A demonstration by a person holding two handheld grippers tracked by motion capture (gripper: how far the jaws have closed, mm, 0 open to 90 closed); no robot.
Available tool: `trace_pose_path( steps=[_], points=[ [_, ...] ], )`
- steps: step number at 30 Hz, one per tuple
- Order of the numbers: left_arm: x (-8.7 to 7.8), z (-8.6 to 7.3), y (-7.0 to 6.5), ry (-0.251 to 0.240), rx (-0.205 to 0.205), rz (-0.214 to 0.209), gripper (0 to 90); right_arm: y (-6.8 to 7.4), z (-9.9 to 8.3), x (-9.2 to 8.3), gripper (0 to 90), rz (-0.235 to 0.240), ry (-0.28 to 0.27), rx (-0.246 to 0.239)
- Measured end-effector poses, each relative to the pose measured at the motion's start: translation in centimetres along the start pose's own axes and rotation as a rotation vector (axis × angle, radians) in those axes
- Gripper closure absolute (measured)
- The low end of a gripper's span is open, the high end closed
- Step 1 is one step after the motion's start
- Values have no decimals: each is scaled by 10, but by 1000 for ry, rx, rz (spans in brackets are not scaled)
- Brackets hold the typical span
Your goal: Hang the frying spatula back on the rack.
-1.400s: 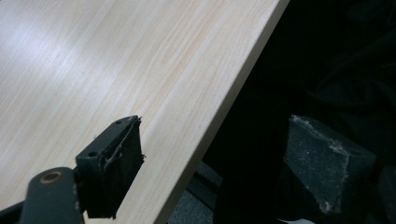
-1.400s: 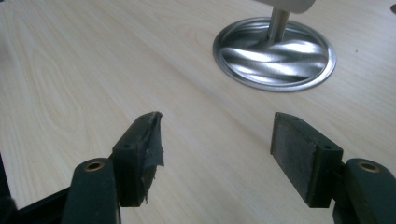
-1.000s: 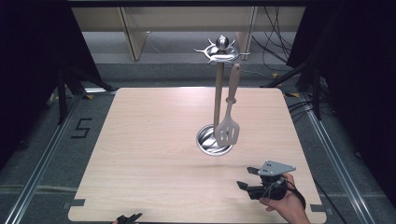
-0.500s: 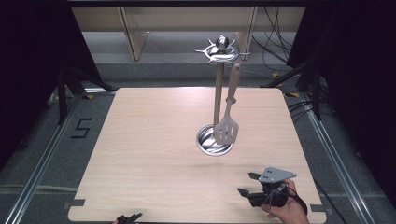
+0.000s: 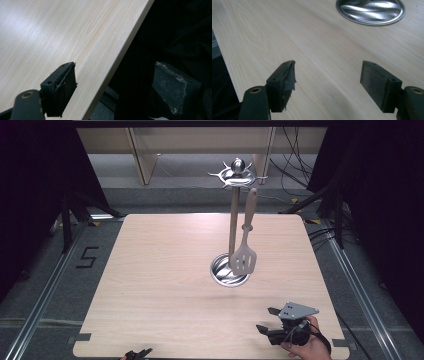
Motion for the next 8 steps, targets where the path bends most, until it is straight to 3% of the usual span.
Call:
trace_pose_path(
  steps=[8],
  points=[
    [2,0,-1,3,2,0,182,-1,-2,0,292,-4,0,5]
  ],
)
Point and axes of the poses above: each handheld gripper's, and its own axes: x roughly forward along the jaws, z roughly out of its top, y roughly to its left, the point moved 3 cm from there along x, roughly forward along the jaws, and after that the axes turned 6 degrees about -z, right-handed, at the moved point
